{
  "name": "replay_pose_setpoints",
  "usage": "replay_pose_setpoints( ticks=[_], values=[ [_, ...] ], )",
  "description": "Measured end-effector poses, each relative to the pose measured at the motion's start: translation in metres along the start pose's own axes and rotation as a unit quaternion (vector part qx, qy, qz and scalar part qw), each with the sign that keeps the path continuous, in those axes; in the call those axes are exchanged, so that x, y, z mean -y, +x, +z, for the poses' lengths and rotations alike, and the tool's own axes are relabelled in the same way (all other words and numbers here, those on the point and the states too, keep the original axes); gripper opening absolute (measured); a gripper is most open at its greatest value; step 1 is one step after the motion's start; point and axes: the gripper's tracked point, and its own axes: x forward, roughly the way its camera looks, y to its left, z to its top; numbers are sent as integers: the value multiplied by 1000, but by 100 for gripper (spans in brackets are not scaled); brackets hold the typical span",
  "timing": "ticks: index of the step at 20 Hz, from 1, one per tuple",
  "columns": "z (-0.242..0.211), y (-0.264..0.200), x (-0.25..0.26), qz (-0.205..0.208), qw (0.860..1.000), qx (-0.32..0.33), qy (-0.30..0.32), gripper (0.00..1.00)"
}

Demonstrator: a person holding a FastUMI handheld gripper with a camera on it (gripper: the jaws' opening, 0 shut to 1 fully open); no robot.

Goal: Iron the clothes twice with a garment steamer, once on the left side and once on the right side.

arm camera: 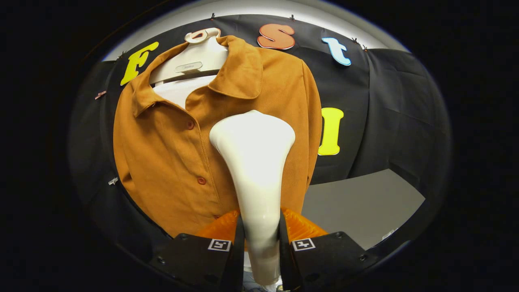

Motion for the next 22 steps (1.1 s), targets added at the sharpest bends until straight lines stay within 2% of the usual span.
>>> replay_pose_setpoints(
  ticks=[9,22],
  values=[
    [-58,14,4,-16,998,-64,-5,40],
    [-140,19,14,-27,987,-157,9,40]
  ],
)
